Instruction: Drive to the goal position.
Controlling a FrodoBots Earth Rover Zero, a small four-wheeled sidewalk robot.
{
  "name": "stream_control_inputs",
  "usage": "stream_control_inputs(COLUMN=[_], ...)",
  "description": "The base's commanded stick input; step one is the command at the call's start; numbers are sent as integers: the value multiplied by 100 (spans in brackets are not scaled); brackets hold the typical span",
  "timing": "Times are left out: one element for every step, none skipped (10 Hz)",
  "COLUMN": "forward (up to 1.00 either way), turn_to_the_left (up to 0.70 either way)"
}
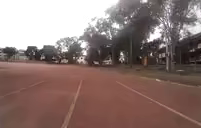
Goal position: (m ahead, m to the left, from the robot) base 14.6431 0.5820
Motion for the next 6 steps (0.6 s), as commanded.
stream_control_inputs(forward=[50, 50, 50, 50, 50, 50], turn_to_the_left=[0, 0, 0, 0, 0, 0])
